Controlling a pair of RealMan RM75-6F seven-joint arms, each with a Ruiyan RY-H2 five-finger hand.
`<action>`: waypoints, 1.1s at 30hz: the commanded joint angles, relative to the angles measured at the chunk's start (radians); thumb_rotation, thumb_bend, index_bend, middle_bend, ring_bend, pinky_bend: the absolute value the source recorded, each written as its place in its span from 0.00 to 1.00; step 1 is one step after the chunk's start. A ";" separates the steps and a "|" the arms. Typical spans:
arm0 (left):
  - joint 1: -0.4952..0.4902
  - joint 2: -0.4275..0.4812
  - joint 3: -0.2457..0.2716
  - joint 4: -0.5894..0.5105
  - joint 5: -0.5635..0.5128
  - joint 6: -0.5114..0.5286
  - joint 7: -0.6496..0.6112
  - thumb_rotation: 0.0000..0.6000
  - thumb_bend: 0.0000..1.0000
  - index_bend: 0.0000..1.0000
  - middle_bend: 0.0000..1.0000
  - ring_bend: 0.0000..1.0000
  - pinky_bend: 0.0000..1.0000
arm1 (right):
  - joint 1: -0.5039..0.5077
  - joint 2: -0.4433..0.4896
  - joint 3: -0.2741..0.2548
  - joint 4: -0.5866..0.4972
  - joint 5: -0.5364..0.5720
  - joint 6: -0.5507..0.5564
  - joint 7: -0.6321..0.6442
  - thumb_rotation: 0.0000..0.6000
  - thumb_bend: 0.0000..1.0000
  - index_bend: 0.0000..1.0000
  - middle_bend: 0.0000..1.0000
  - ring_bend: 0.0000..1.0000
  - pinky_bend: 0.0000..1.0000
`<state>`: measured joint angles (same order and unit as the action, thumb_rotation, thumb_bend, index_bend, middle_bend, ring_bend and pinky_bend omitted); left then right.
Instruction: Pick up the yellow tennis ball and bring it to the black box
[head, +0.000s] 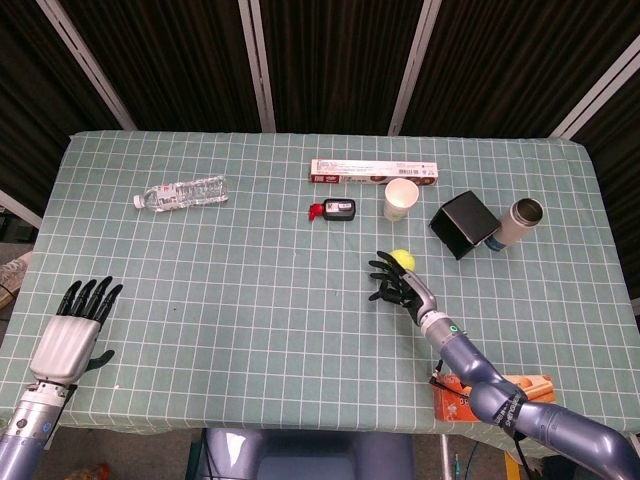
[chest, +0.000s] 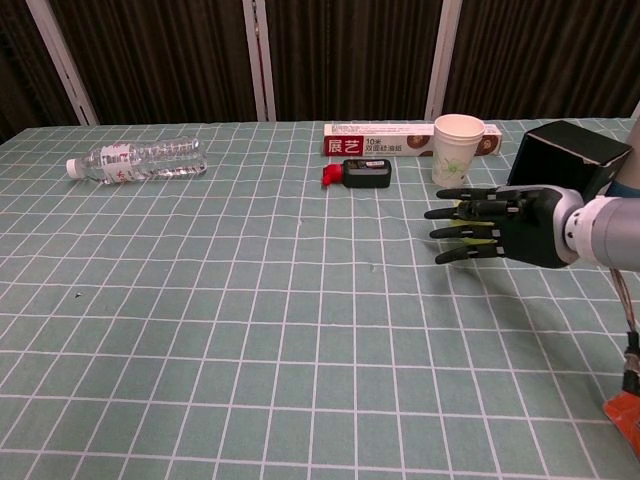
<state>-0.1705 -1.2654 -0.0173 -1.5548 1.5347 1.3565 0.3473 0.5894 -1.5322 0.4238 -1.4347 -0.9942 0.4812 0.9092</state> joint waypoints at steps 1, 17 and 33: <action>-0.002 -0.003 -0.001 0.001 -0.009 -0.006 0.005 1.00 0.10 0.00 0.00 0.00 0.00 | 0.001 -0.002 0.016 0.033 -0.018 -0.015 0.015 1.00 0.81 0.00 0.10 0.13 0.35; -0.018 -0.020 -0.010 0.003 -0.063 -0.036 0.046 1.00 0.10 0.00 0.00 0.00 0.00 | 0.037 -0.016 0.072 0.246 -0.109 -0.119 0.086 1.00 0.81 0.00 0.08 0.10 0.30; -0.020 -0.036 0.012 -0.009 -0.069 -0.039 0.093 1.00 0.10 0.00 0.00 0.00 0.00 | 0.062 0.076 0.084 0.380 -0.271 -0.250 0.097 1.00 0.81 0.04 0.08 0.10 0.30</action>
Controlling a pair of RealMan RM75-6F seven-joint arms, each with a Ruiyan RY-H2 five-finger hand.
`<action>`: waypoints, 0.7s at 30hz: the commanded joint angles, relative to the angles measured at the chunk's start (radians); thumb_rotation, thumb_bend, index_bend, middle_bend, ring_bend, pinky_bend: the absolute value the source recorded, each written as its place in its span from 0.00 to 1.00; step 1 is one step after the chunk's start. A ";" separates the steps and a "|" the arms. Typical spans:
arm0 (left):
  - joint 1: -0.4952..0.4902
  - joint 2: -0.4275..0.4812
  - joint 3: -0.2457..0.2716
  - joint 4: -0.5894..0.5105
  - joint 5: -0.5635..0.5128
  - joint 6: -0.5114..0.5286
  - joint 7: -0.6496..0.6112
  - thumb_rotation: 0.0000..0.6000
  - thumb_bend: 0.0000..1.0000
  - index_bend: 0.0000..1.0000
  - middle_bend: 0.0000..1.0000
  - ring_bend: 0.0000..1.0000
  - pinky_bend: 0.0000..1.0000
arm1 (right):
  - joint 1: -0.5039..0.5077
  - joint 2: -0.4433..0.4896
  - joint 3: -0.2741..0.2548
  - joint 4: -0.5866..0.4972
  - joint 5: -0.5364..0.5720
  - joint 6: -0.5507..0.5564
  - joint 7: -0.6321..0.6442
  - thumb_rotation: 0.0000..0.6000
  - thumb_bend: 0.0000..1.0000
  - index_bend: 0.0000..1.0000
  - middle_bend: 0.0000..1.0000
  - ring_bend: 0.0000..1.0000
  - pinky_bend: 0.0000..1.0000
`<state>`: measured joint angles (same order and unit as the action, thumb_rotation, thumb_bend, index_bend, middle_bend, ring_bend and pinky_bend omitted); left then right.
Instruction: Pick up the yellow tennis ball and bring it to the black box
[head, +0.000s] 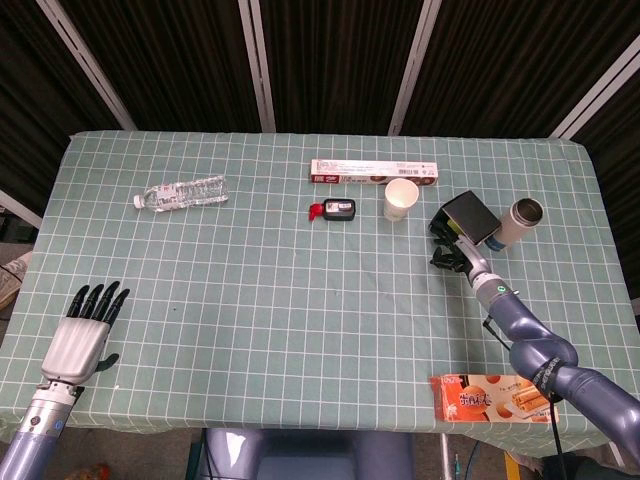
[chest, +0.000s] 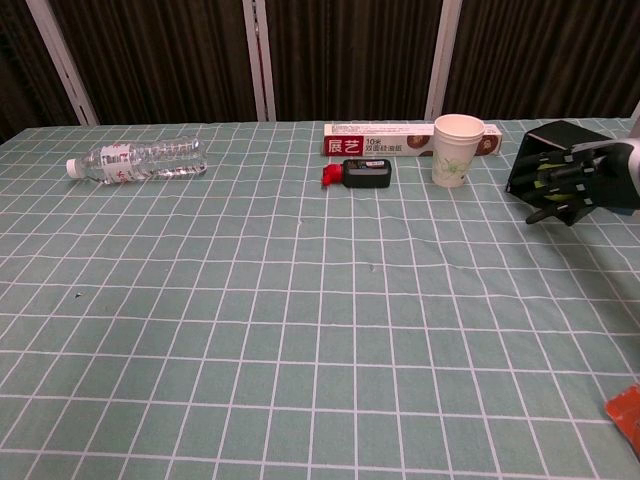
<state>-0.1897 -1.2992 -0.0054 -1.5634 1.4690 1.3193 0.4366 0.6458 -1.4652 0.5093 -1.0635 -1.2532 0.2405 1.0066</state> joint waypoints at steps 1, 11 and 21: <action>-0.002 -0.004 0.000 -0.001 -0.007 -0.004 0.008 1.00 0.10 0.00 0.00 0.00 0.00 | 0.010 0.015 -0.004 0.017 -0.019 -0.017 -0.002 1.00 0.81 0.04 0.08 0.10 0.30; -0.006 -0.014 0.001 -0.003 -0.026 -0.011 0.034 1.00 0.10 0.00 0.00 0.00 0.00 | 0.025 0.015 -0.005 0.086 -0.039 -0.011 0.011 1.00 0.81 0.04 0.08 0.10 0.17; -0.004 -0.002 0.011 -0.018 -0.015 0.001 0.025 1.00 0.11 0.00 0.00 0.00 0.00 | -0.021 0.075 -0.033 -0.034 -0.106 0.048 0.086 1.00 0.81 0.02 0.08 0.07 0.14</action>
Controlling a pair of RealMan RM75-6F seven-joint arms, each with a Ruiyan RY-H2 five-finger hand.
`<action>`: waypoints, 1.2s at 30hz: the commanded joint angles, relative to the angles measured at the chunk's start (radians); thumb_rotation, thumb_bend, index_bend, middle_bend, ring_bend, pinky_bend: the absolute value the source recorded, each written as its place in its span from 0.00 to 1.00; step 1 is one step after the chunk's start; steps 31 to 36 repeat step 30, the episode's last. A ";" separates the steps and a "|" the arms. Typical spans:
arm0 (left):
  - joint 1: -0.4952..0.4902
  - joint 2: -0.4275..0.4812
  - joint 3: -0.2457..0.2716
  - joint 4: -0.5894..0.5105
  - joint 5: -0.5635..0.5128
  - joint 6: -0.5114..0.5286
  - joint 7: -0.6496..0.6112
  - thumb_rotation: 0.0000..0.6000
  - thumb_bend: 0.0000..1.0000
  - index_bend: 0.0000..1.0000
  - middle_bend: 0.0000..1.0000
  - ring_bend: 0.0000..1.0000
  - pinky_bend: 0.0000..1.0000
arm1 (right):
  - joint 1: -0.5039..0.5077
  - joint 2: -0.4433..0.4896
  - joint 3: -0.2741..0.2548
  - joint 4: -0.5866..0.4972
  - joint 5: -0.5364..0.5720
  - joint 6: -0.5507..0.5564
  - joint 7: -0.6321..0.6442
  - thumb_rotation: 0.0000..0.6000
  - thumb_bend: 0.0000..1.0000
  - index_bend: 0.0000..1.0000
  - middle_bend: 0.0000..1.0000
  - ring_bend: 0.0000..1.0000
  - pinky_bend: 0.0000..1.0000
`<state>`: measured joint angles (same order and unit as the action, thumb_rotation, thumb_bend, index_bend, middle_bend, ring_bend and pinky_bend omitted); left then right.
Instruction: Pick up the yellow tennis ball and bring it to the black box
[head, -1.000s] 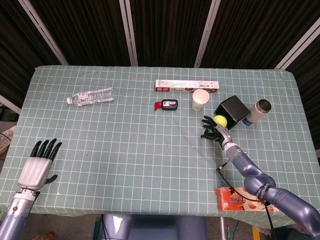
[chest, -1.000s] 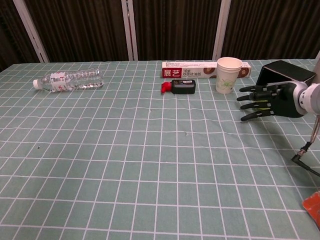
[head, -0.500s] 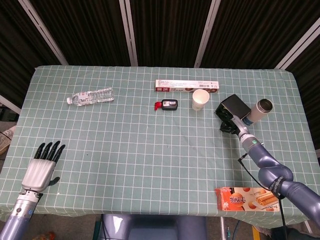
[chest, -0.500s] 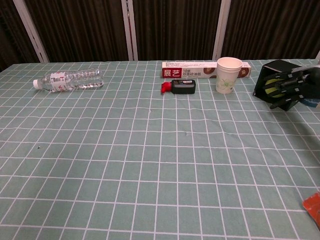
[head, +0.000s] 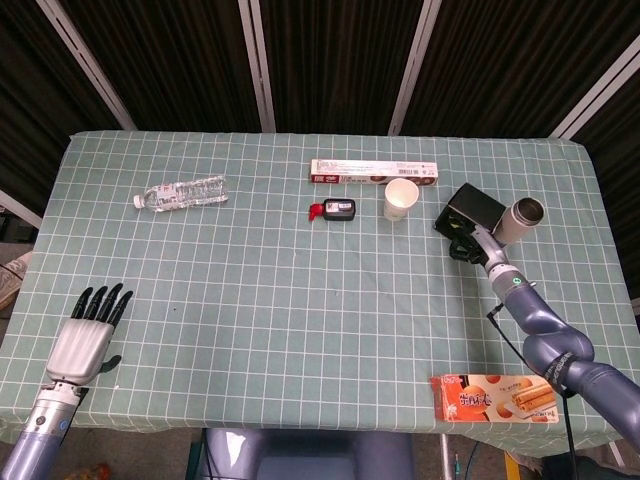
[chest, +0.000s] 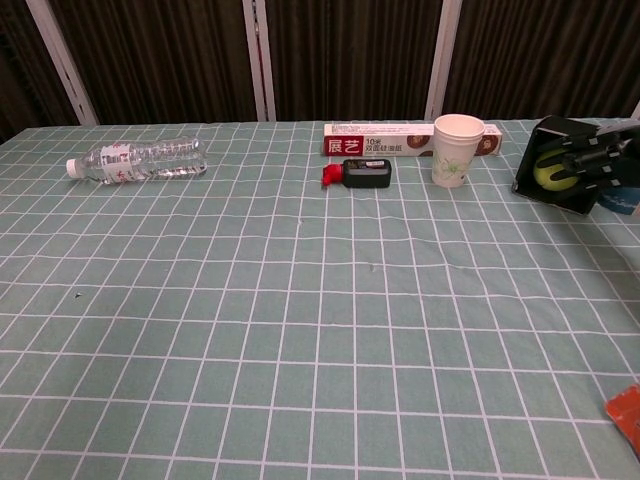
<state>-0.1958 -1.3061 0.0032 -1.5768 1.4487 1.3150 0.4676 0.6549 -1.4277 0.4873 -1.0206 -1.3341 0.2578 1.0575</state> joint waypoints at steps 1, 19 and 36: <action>0.005 0.011 0.005 -0.009 0.011 0.013 -0.013 1.00 0.11 0.00 0.00 0.00 0.00 | -0.049 0.059 -0.019 -0.124 -0.038 0.051 0.050 1.00 0.81 0.02 0.08 0.07 0.14; 0.060 0.099 0.071 -0.027 0.212 0.173 -0.178 1.00 0.11 0.00 0.00 0.00 0.00 | -0.614 0.313 -0.292 -0.691 -0.374 1.006 -0.572 1.00 0.77 0.00 0.05 0.03 0.08; 0.107 0.117 0.112 0.011 0.322 0.274 -0.232 1.00 0.11 0.00 0.00 0.00 0.00 | -0.793 0.179 -0.353 -0.501 -0.438 1.404 -1.007 1.00 0.58 0.00 0.00 0.00 0.00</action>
